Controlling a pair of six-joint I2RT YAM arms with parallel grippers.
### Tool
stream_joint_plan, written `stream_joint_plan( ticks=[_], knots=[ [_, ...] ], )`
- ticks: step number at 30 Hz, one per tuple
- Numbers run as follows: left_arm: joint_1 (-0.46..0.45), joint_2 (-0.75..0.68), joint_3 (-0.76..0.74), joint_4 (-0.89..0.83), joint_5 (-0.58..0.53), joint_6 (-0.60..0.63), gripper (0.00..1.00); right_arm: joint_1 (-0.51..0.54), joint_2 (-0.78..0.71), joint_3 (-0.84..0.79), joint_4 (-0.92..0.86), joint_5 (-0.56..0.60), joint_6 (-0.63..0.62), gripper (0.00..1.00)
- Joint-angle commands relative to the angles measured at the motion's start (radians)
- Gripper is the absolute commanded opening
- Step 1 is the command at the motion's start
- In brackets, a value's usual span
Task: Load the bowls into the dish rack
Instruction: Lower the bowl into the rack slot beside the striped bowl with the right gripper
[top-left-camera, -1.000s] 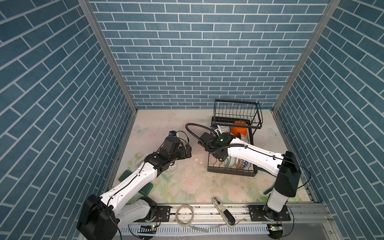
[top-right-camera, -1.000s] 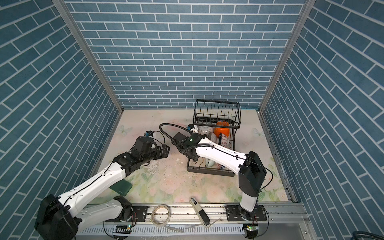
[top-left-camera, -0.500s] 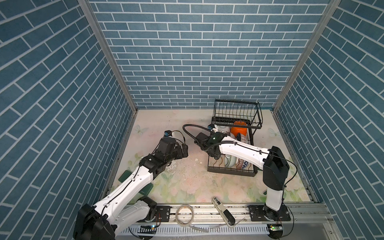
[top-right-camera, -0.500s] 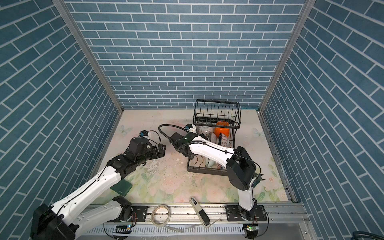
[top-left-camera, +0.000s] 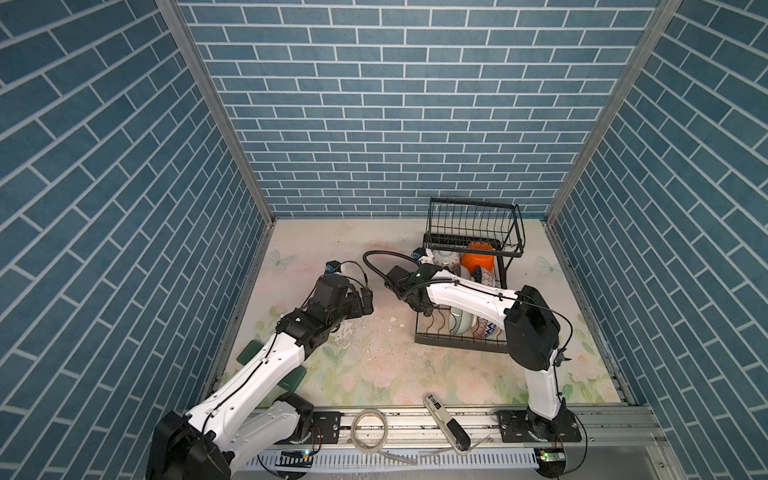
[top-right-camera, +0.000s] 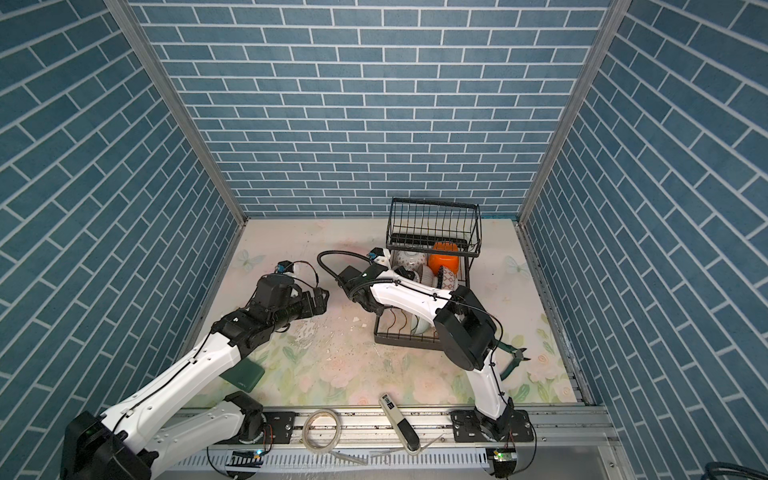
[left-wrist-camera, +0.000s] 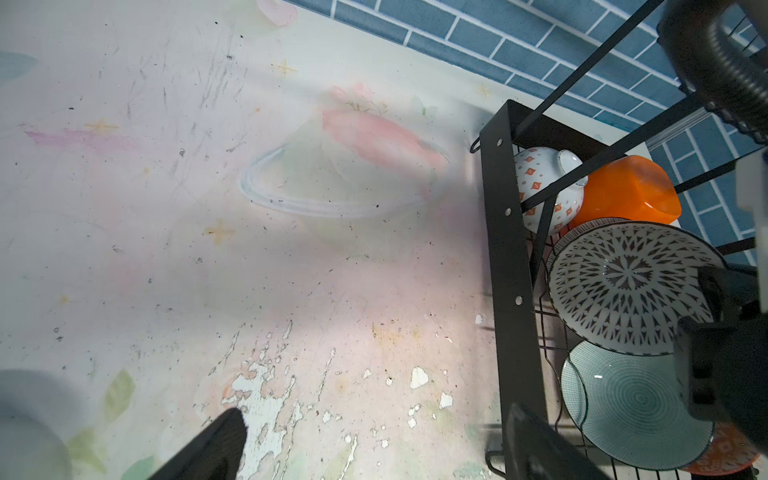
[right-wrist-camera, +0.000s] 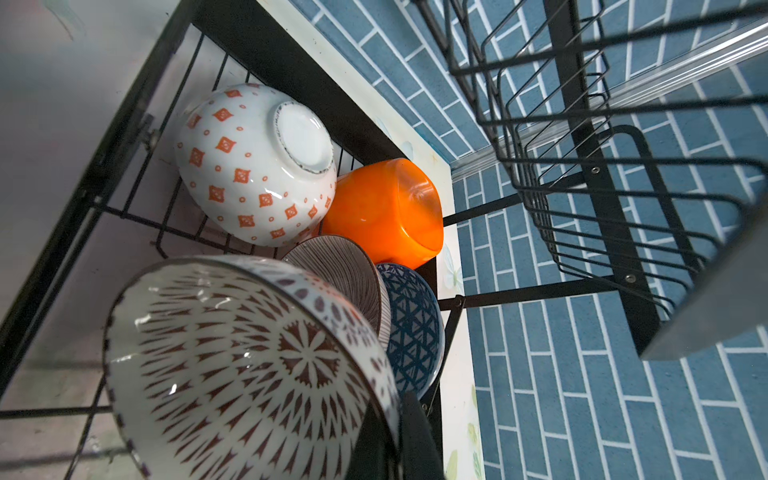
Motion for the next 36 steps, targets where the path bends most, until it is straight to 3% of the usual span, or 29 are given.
stream_joint_plan(
  ticks=[1,20,36],
  knots=[
    [0.009,-0.020,-0.019,-0.022,-0.009,0.014,1.00,-0.013,0.013,0.056,-0.022,0.095,0.077,0.00],
    [0.023,-0.037,-0.027,-0.032,-0.003,0.018,1.00,-0.043,0.121,0.101,-0.007,0.144,0.086,0.00],
    [0.029,-0.041,-0.032,-0.038,0.001,0.020,1.00,-0.048,0.232,0.159,-0.104,0.218,0.157,0.00]
  ],
)
